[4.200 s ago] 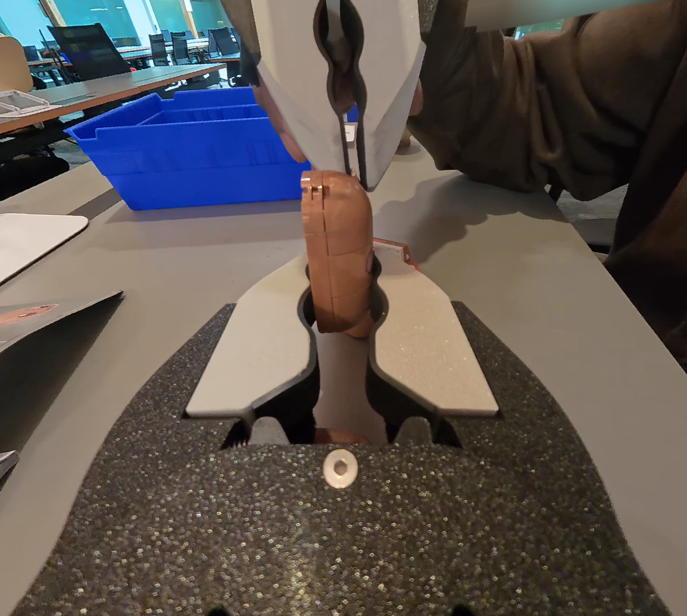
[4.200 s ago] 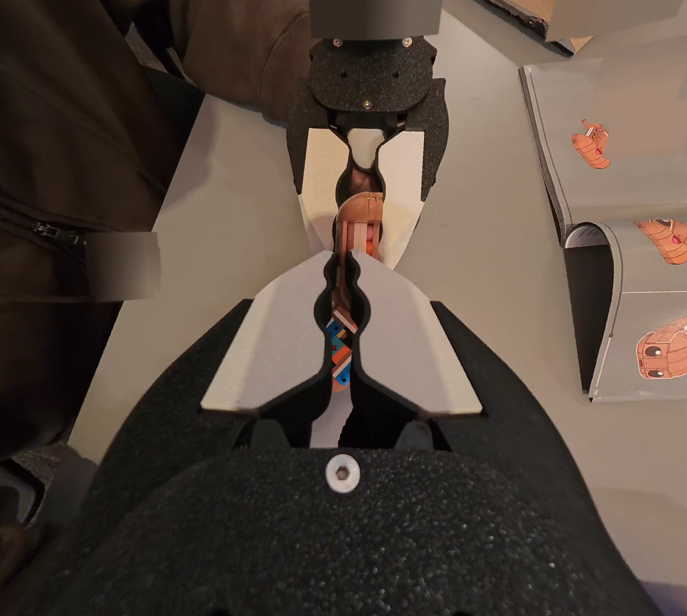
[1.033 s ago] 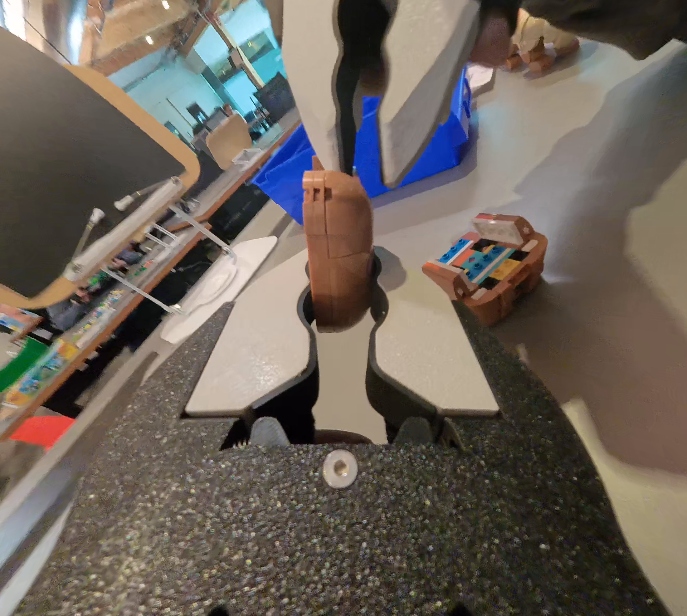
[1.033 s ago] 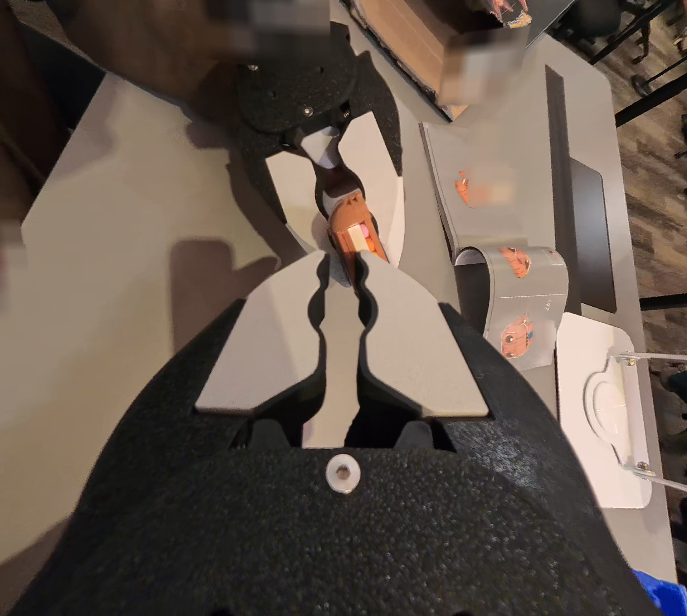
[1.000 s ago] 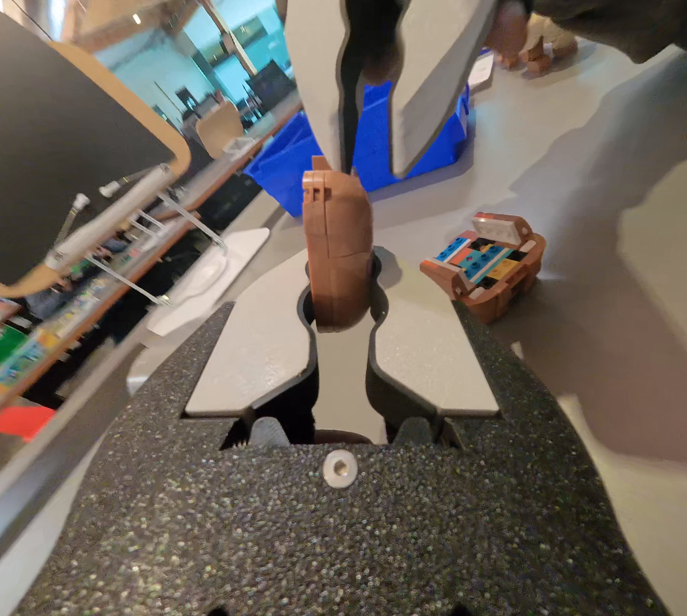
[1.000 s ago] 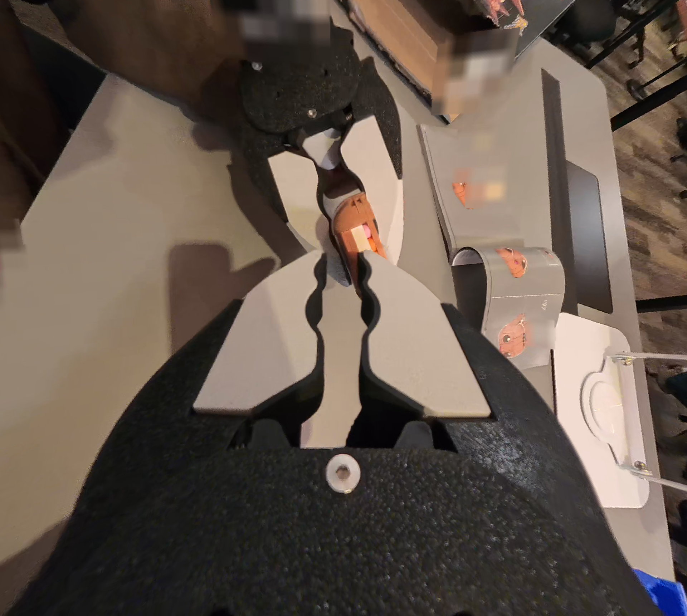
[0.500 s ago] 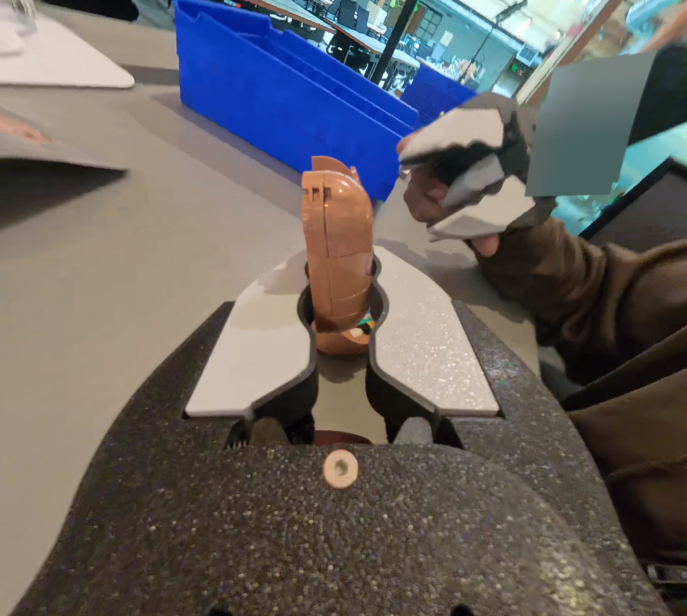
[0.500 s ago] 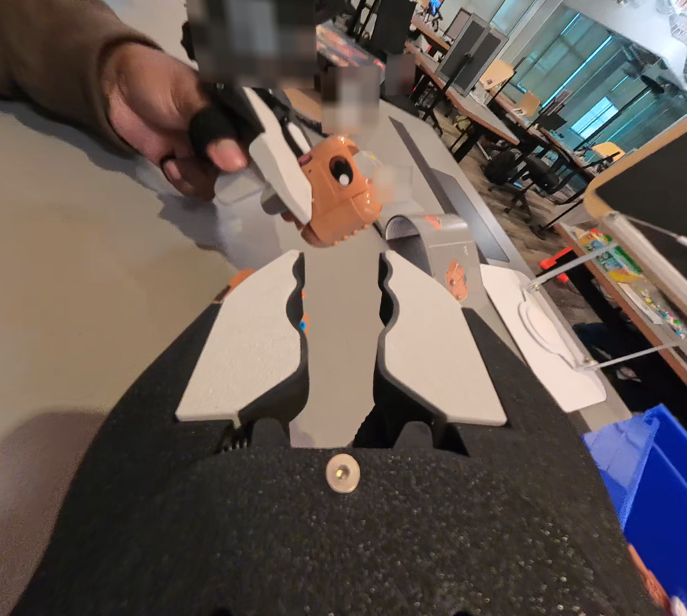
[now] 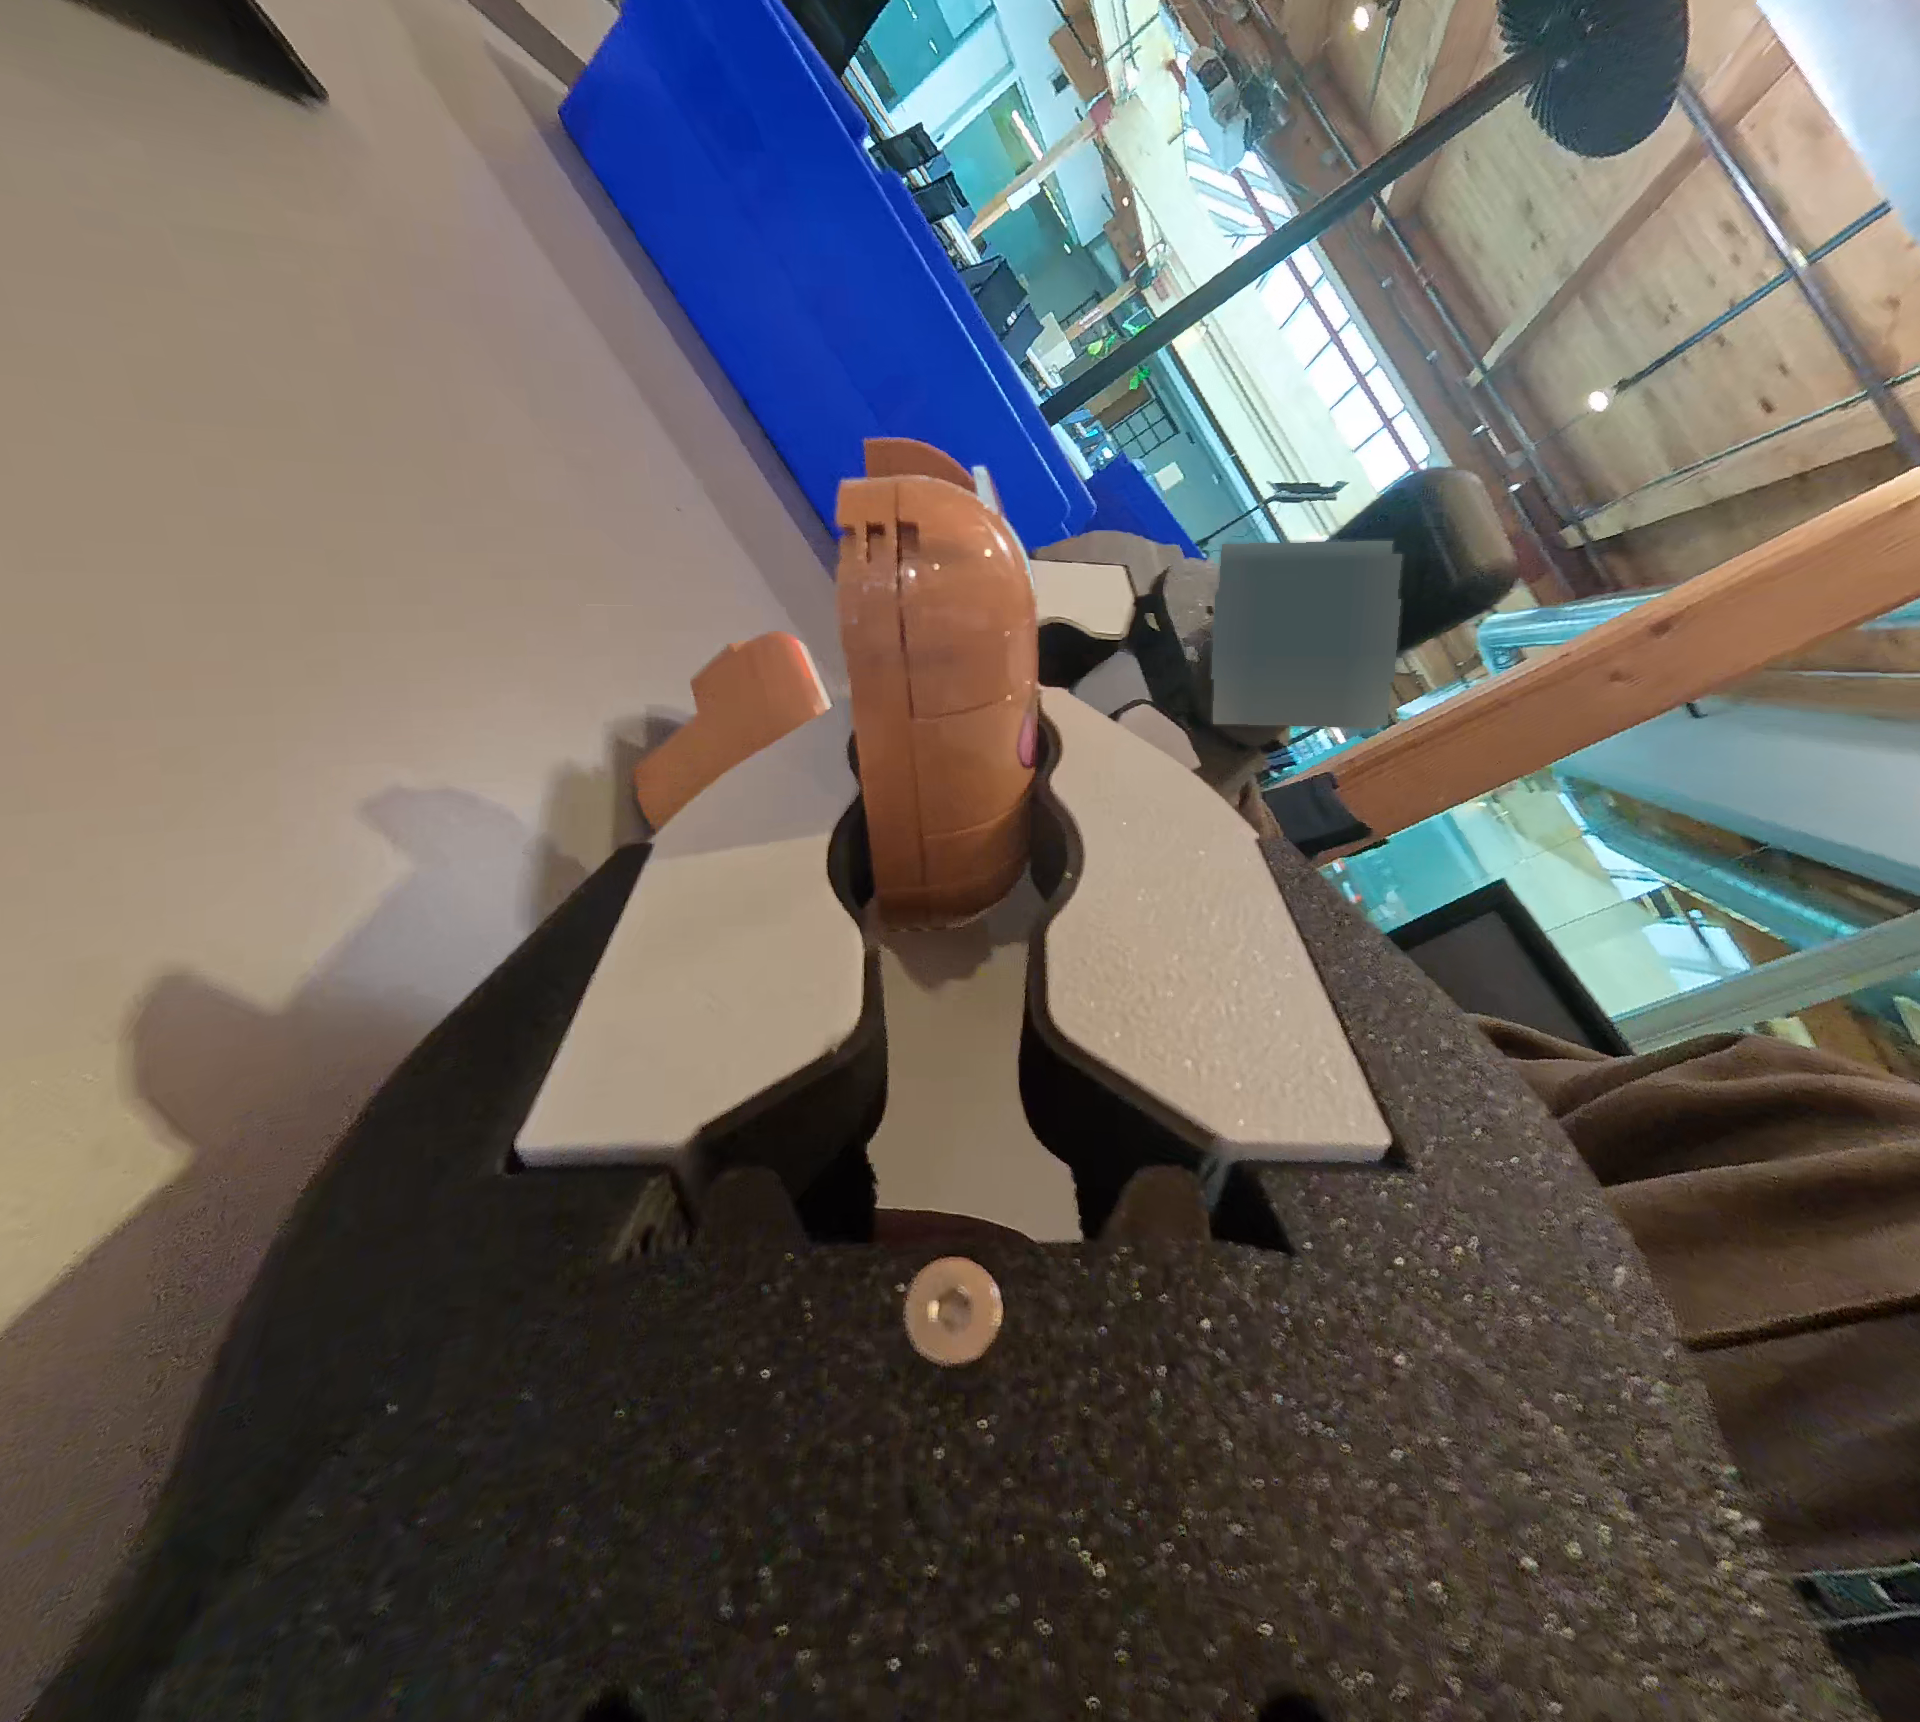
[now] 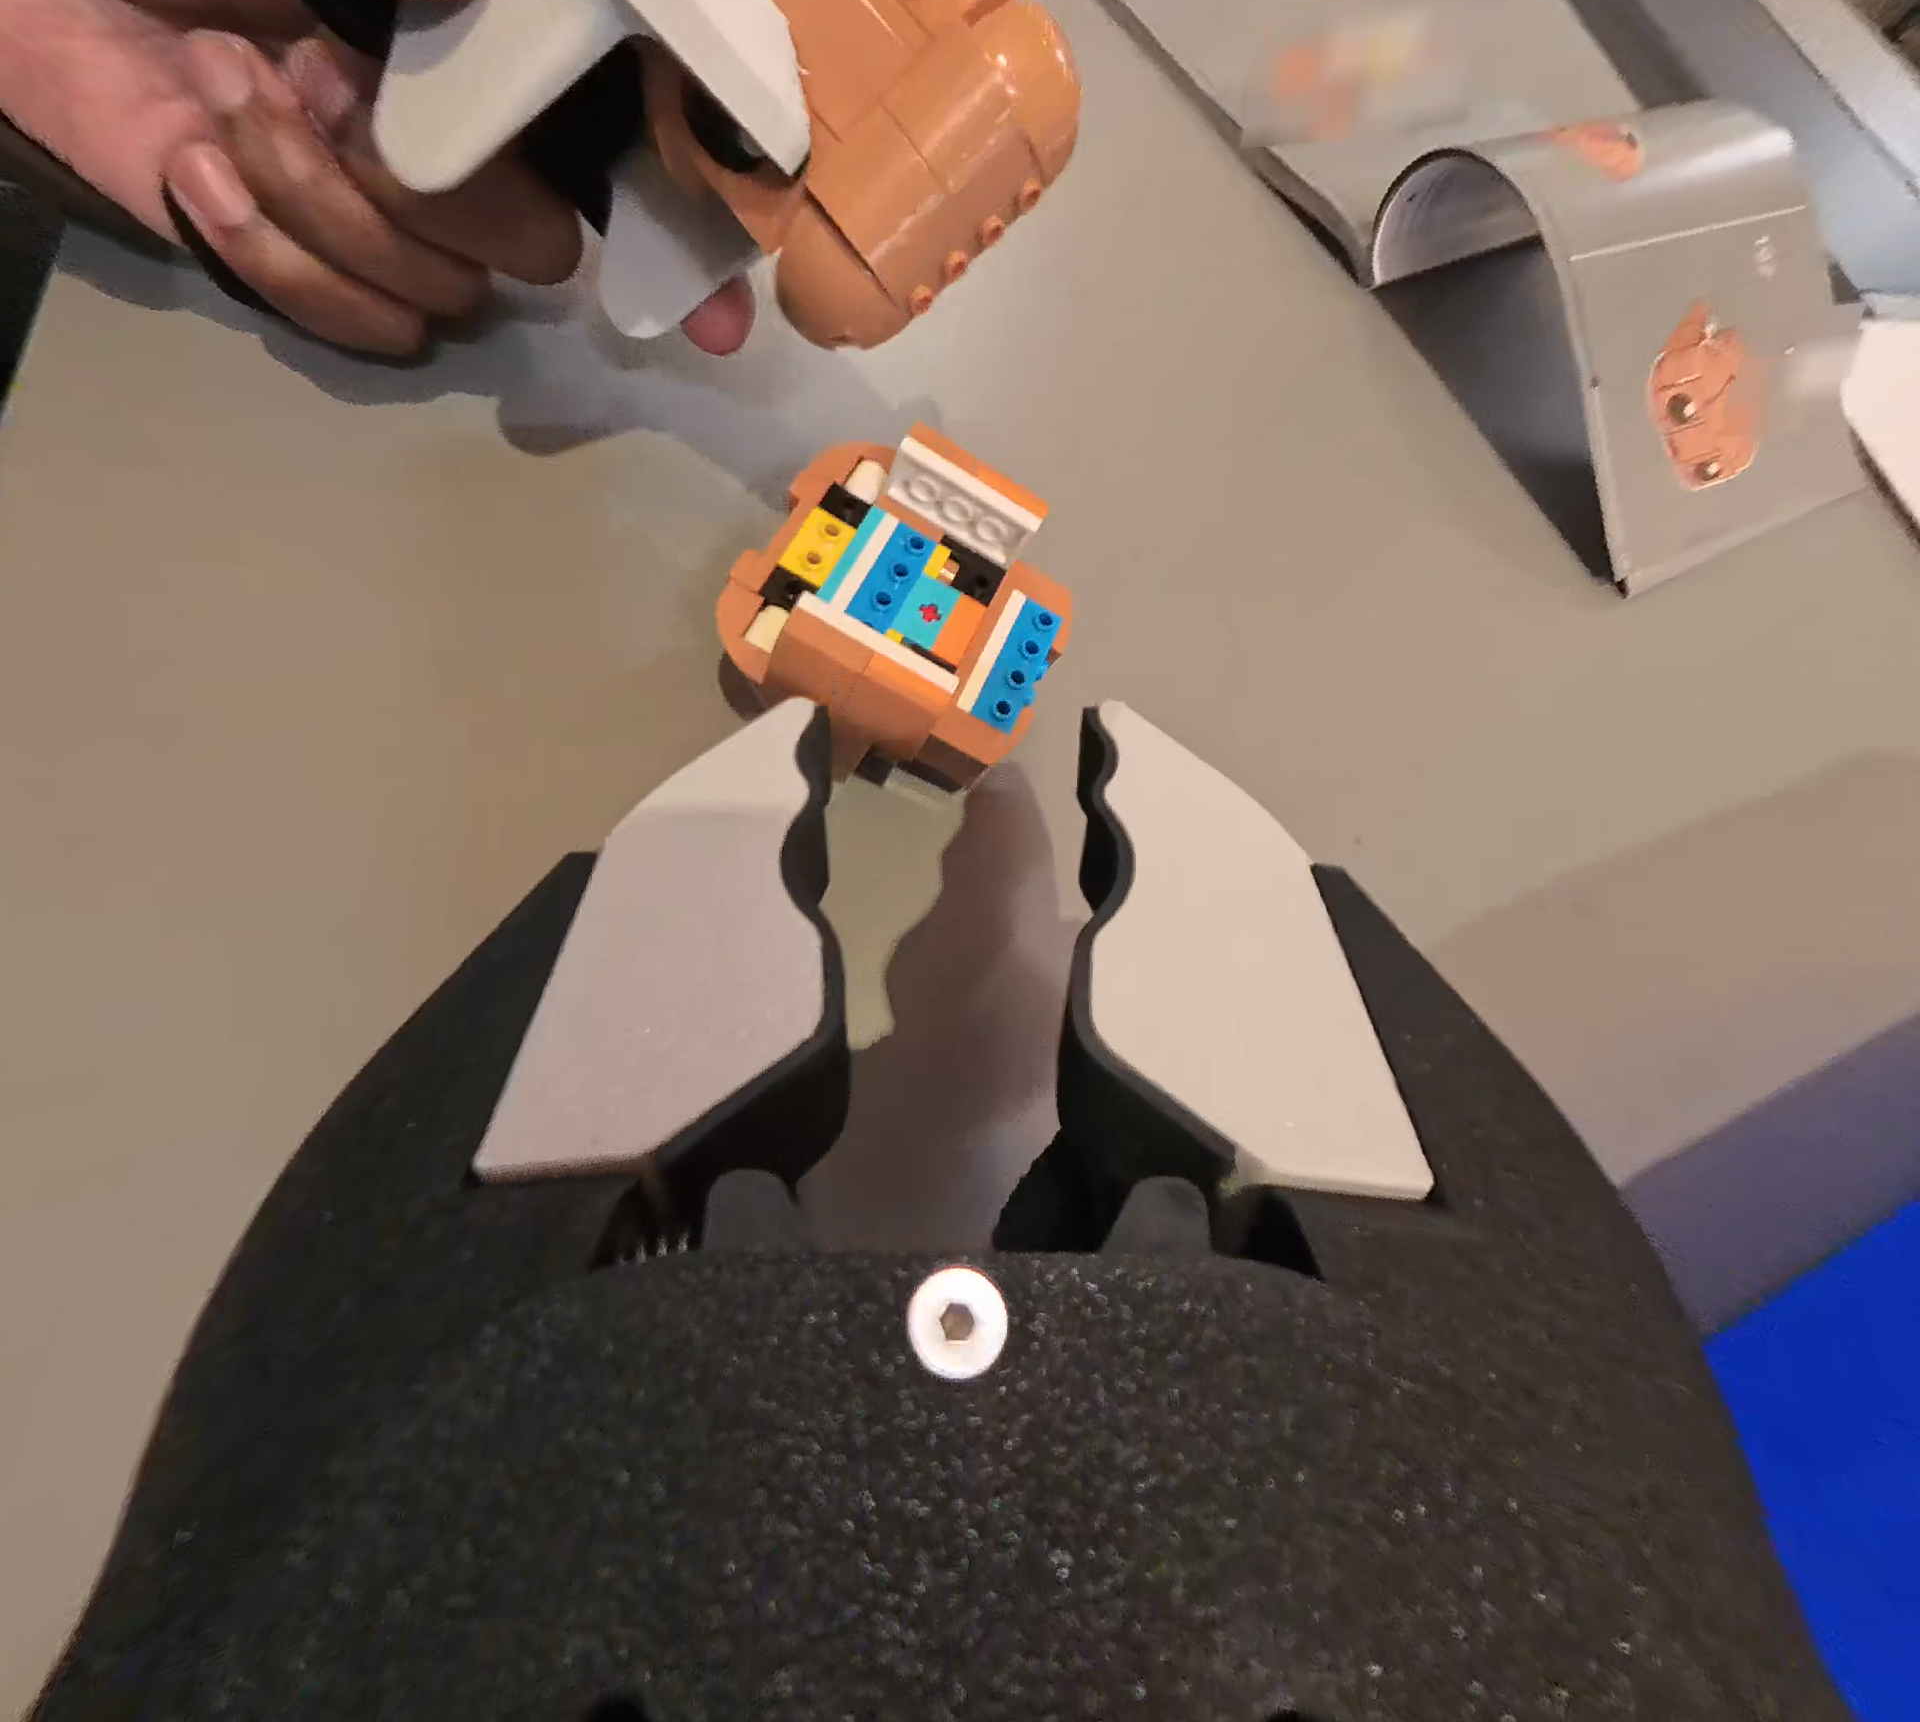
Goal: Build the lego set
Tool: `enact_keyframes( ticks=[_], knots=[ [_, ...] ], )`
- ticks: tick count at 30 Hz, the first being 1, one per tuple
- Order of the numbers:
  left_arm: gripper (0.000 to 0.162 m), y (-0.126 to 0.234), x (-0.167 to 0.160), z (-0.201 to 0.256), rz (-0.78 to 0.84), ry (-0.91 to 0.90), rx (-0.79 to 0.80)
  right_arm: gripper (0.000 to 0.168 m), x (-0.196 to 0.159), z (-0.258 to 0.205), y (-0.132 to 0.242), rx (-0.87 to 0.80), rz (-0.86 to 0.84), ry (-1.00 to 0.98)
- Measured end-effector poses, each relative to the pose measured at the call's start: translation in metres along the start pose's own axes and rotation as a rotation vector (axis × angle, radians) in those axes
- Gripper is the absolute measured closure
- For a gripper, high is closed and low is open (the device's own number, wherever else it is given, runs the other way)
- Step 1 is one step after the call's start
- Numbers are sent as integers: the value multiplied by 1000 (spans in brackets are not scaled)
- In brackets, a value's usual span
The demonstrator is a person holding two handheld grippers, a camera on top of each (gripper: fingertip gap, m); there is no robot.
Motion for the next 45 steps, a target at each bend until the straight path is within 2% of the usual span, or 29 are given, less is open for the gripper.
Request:
enact_keyframes(
  ticks=[6,19,23,26,29,32,39,45],
  knots=[
    [137,-7,-11,16,-9,98,-35,113,-14,-9,-13,97,-93,-126],
    [136,-3,-13,24,-23,192,-3,117,-19,-42,-21,170,-148,-2],
    [136,-5,-14,32,-48,201,-25,114,-7,-33,-12,138,-62,11],
    [136,-9,-15,37,-70,209,-39,103,13,-28,-1,118,108,58],
    [136,-13,-15,36,-74,212,-19,102,29,-29,9,103,269,105],
    [136,-17,-18,35,-78,243,-24,100,37,-32,11,114,355,128],
    [136,-29,-26,42,-121,261,-61,91,36,-40,1,161,374,193],
    [133,-32,-29,42,-169,238,-61,105,38,-35,-1,147,398,185]
  ],
)
Point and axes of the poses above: each gripper's, where its closed fingertips meet, y back along the fingers, x out of its top, z = x × y across the jaws, the point moved 4 cm from there along y, back along the fingers, and after that the axes turned 14 degrees about -y, right-handed, at the moved point
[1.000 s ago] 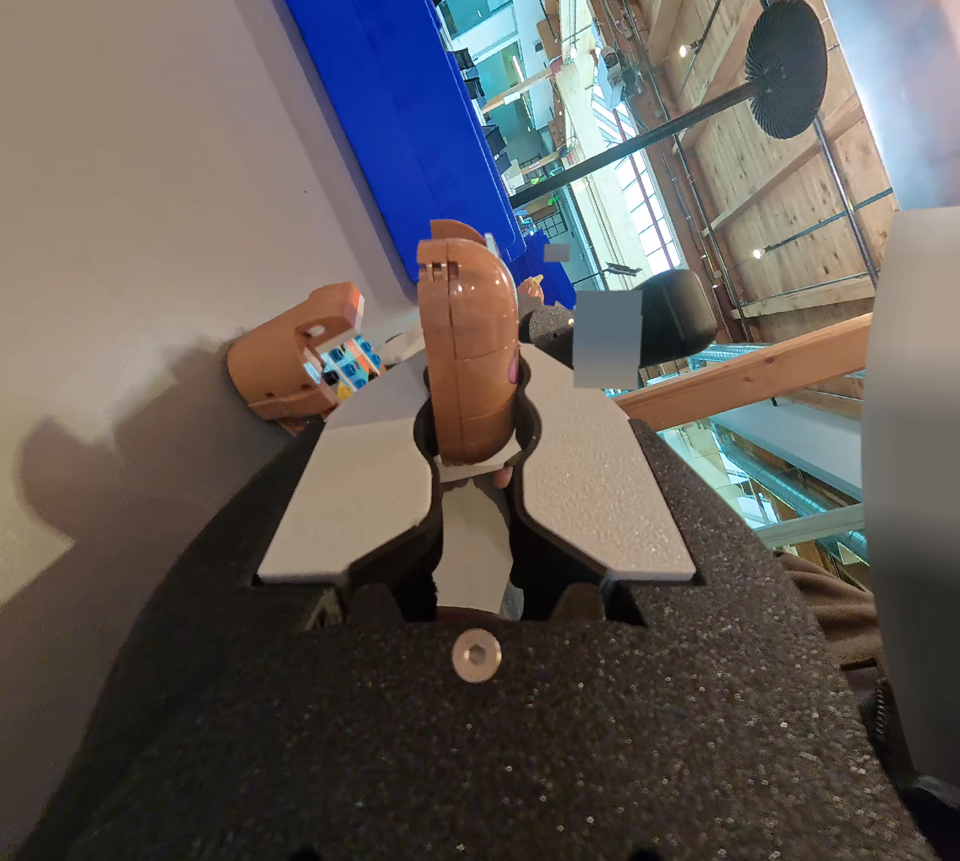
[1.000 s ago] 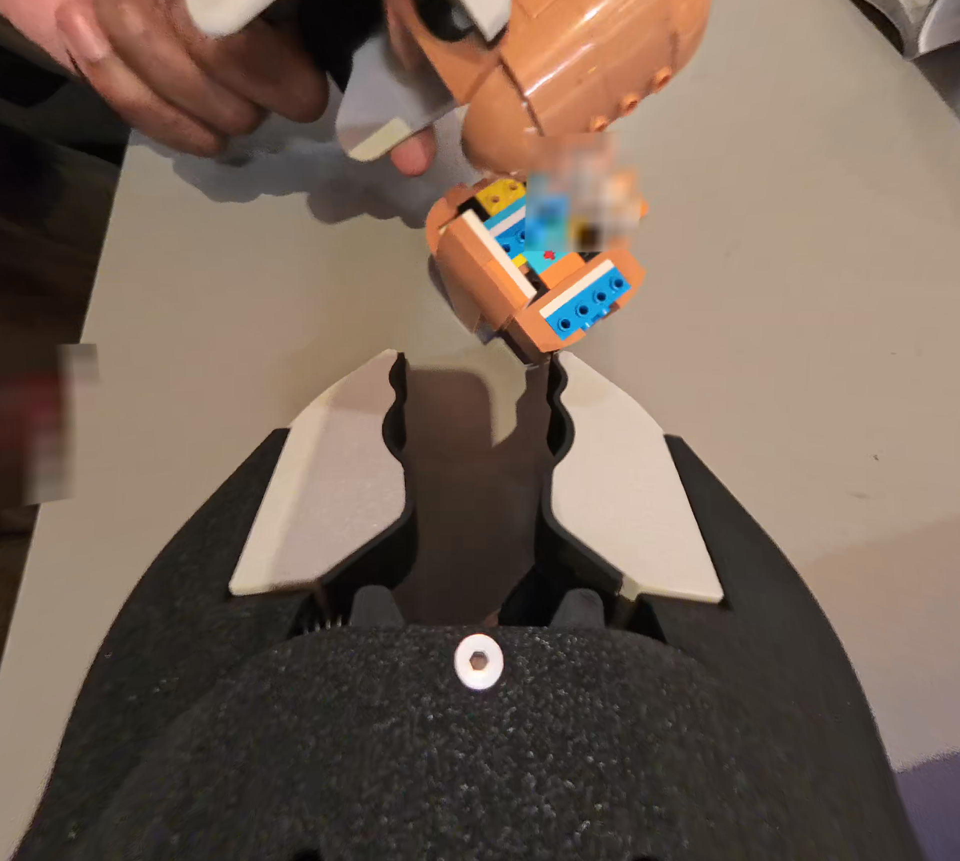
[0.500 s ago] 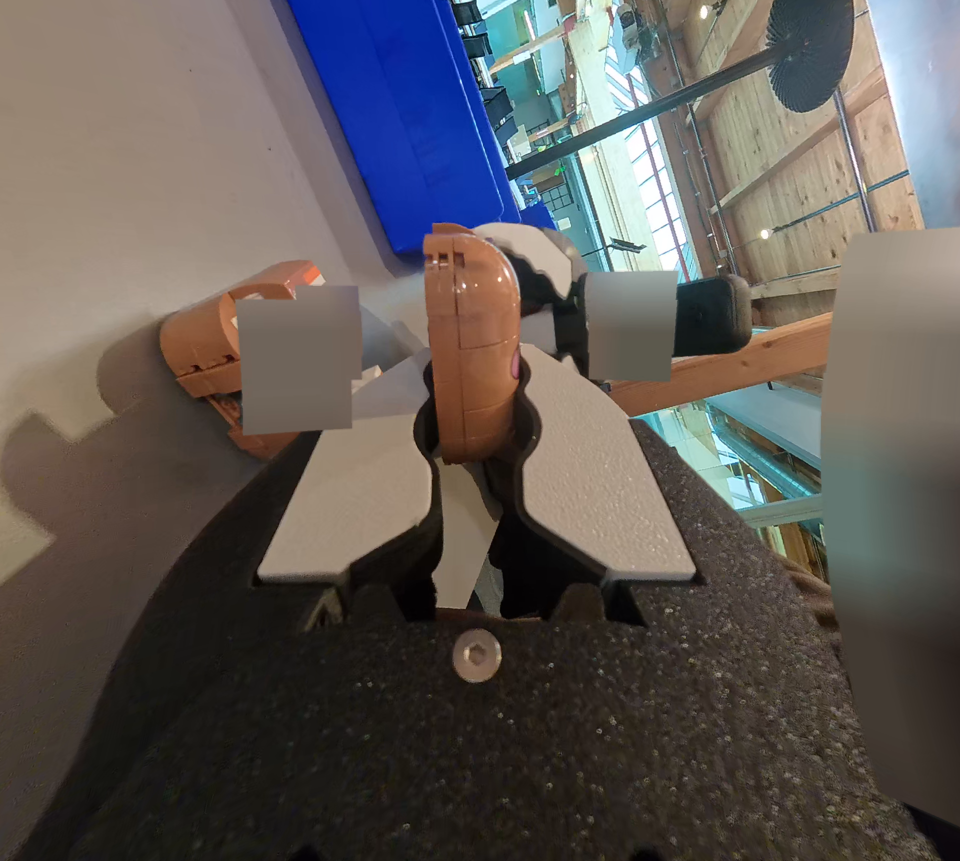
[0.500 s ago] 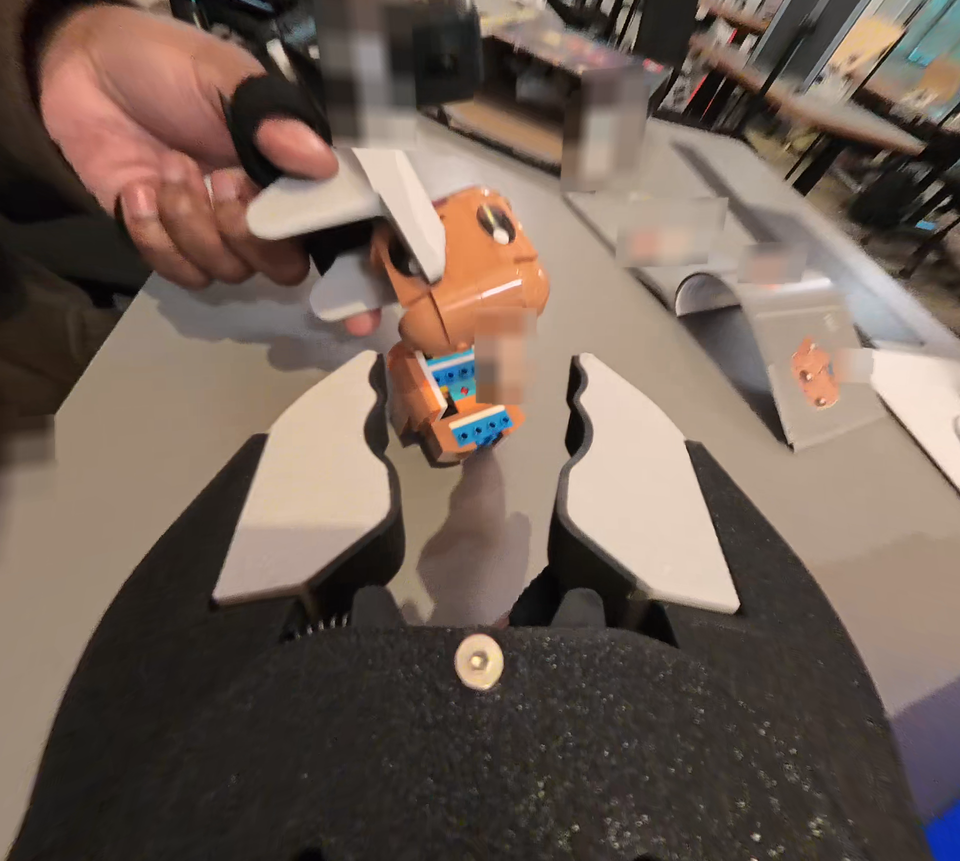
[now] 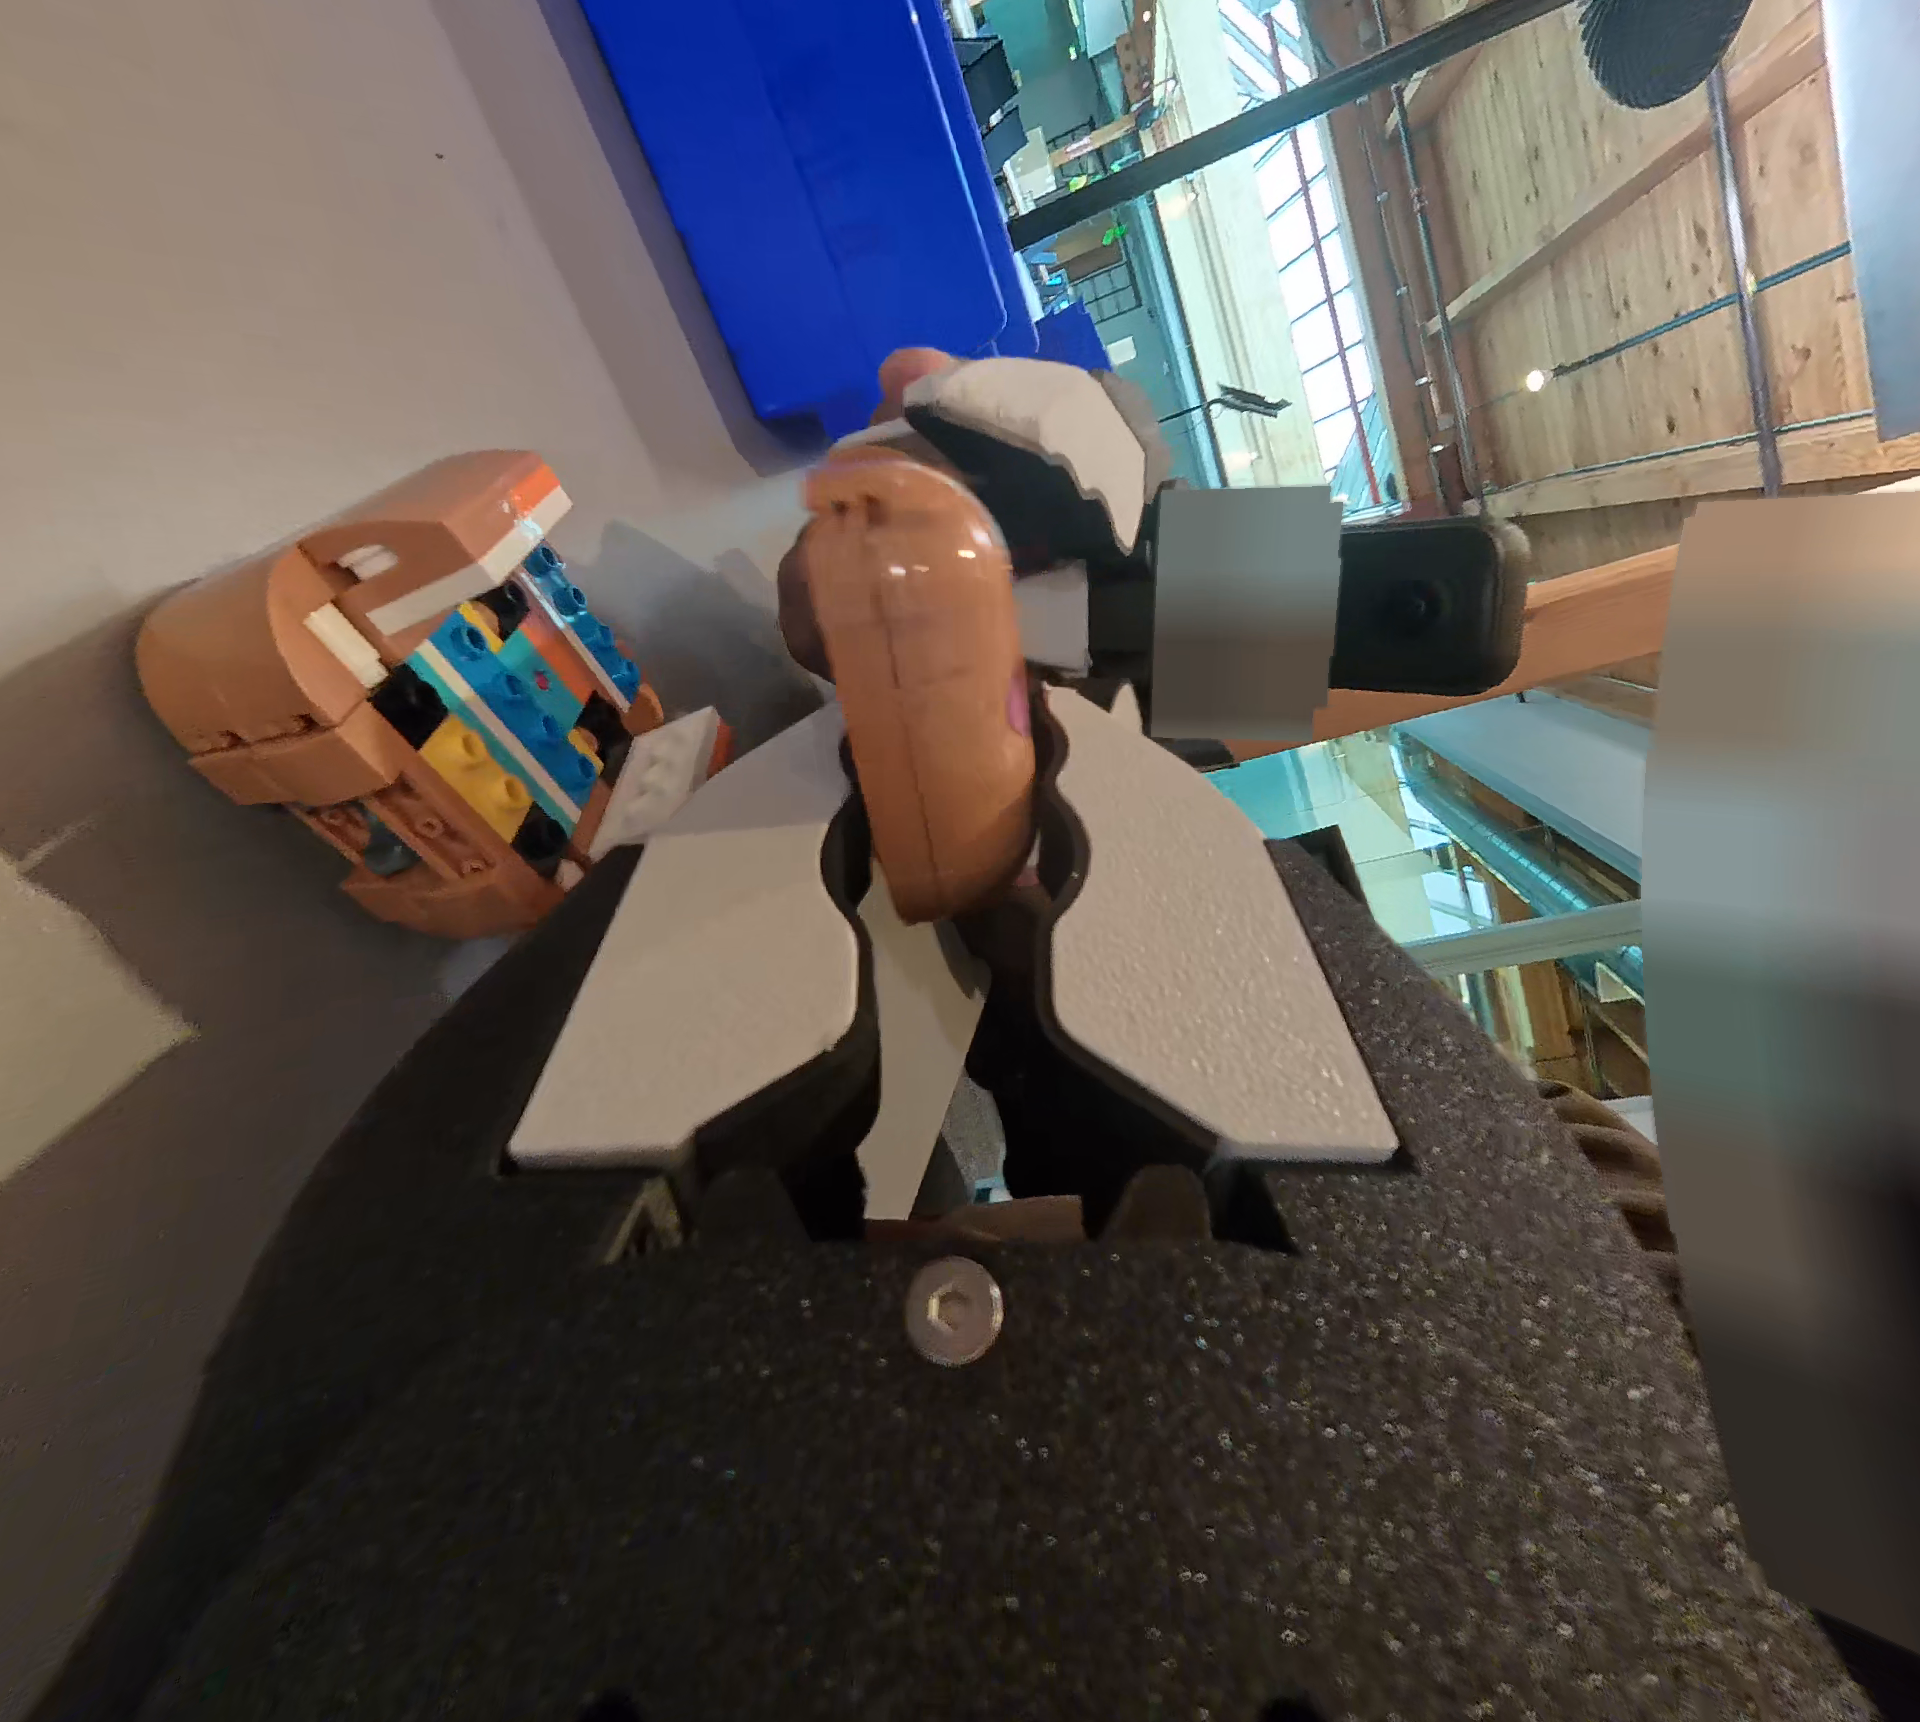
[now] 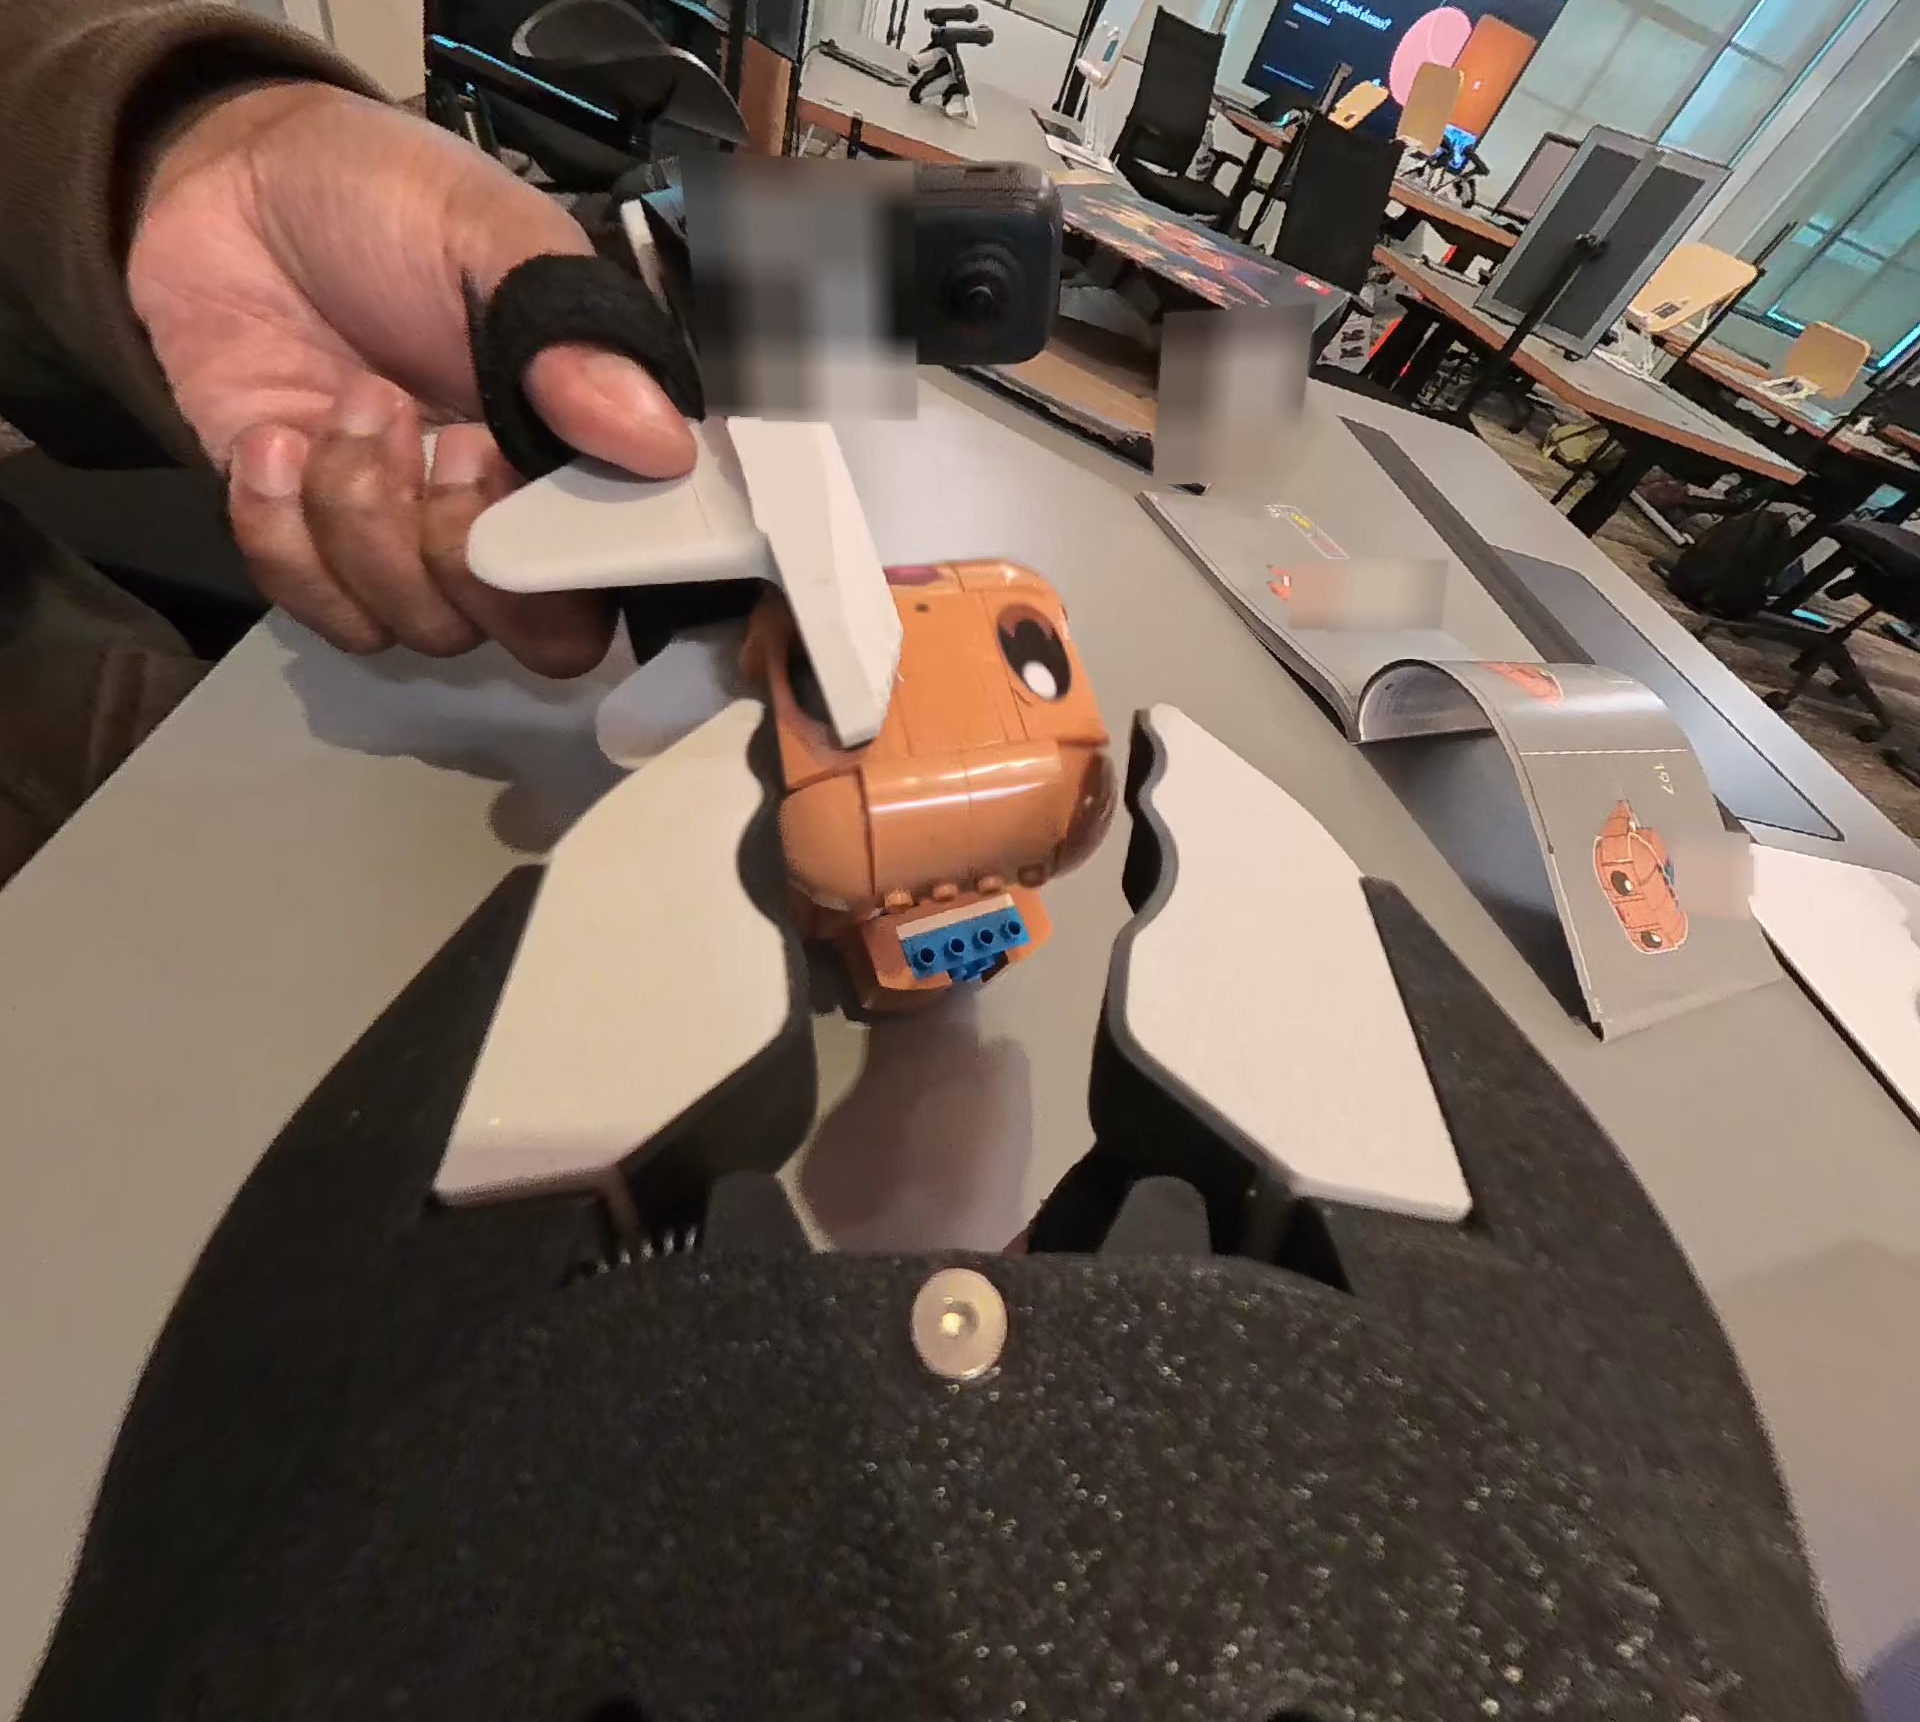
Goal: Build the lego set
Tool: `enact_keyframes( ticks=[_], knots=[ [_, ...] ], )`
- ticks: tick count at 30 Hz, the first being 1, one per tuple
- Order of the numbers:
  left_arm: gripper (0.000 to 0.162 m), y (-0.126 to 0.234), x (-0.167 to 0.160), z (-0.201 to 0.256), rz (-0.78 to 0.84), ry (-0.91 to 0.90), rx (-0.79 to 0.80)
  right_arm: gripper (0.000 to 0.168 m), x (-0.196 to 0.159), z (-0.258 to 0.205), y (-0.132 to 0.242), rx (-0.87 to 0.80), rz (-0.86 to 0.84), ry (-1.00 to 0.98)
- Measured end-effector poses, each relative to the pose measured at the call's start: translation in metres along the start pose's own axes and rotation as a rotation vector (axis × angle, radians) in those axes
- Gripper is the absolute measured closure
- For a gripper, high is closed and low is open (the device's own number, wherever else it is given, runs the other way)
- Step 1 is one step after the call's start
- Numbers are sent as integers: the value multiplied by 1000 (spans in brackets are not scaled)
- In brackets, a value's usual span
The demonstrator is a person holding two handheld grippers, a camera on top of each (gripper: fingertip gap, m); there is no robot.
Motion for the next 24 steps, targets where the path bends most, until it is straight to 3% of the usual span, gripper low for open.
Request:
enact_keyframes(
  ticks=[2,6,17,21,24],
  knots=[
    [126,0,0,-1,-20,-21,12,120,1,1,1,5,20,-5],
    [126,3,3,3,-34,-85,8,133,0,2,0,27,25,-30],
    [127,14,2,3,-37,-120,1,129,-3,5,-1,26,6,-76],
    [128,27,16,8,-57,-341,75,129,-3,4,0,25,5,-72],
    [128,35,38,5,-71,-704,217,129,-3,2,0,26,5,-67]
  ],
)
Point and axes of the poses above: each gripper's, where its closed fingertips meet, y back along the fingers, x out of its top, z = x × y across the jaws, the point moved 4 cm from there along y, back along the fingers, and after that the axes turned 14 degrees about -y, right-handed, at the moved point
